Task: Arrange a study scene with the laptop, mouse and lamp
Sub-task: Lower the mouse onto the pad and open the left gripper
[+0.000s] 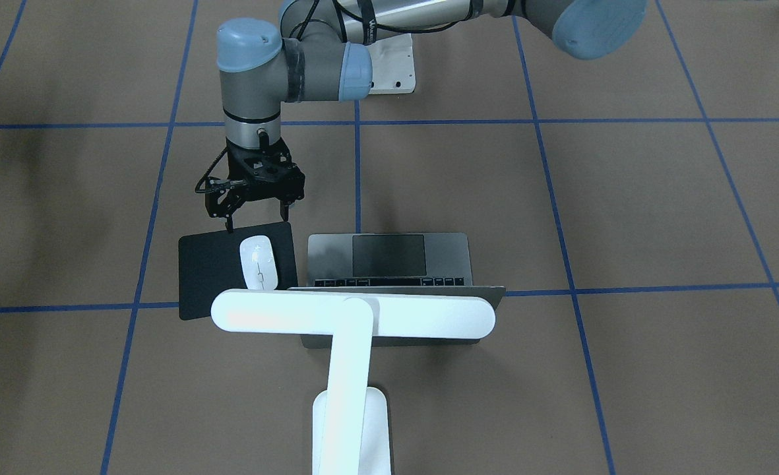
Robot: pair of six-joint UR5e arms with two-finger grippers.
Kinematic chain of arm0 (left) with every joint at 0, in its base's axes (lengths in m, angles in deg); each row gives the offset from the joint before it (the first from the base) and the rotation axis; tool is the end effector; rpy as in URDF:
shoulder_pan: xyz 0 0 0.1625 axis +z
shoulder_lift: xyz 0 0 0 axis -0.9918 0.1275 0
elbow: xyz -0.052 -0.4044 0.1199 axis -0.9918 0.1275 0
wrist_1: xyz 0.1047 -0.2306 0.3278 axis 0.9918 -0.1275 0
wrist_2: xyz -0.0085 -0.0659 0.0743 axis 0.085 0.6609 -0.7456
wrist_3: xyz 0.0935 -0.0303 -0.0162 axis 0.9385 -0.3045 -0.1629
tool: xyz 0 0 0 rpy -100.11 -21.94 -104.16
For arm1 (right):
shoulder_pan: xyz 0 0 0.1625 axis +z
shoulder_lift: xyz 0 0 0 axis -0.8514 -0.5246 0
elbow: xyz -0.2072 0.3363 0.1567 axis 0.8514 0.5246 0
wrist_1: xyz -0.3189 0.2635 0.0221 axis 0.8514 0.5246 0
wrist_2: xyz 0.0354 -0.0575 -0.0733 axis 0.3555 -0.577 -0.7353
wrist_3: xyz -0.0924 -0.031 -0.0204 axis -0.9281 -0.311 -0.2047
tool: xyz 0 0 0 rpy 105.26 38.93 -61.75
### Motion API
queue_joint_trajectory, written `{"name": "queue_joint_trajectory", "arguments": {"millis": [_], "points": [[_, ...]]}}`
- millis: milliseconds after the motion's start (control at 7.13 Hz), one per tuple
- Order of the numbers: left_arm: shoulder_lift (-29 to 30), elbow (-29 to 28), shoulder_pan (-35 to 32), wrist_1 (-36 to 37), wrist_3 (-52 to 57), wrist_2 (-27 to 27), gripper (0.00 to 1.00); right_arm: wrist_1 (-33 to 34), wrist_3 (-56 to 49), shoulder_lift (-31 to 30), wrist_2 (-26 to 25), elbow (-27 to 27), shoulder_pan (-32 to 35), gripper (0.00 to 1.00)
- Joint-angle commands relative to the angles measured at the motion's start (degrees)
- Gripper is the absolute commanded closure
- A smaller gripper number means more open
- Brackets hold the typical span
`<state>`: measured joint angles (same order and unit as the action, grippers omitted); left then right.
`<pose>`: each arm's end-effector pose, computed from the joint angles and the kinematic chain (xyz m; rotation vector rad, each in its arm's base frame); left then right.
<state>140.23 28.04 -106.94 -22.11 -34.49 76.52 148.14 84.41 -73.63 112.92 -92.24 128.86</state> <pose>0.6792 -0.4511 0.0209 0.1388 1.0254 -0.5012 -0.0831 -0.4404 0.5518 -0.0877 -0.7059 -0.2923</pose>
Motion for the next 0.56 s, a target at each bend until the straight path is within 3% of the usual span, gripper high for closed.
{"name": "queue_joint_trajectory", "arguments": {"millis": [0,281,421], "points": [[-11.45,19.45,-2.87,7.62,5.42,7.91,0.01,0.41,-0.09,0.43,-0.06,-0.01,2.87,0.00],[-23.23,36.87,-8.66,18.06,13.32,16.86,0.01,0.42,0.70,0.34,-1.11,0.34,5.68,0.00],[-27.81,42.78,-11.12,21.07,17.36,19.52,0.01,0.33,0.79,0.34,-2.07,1.47,7.35,0.00]]}}
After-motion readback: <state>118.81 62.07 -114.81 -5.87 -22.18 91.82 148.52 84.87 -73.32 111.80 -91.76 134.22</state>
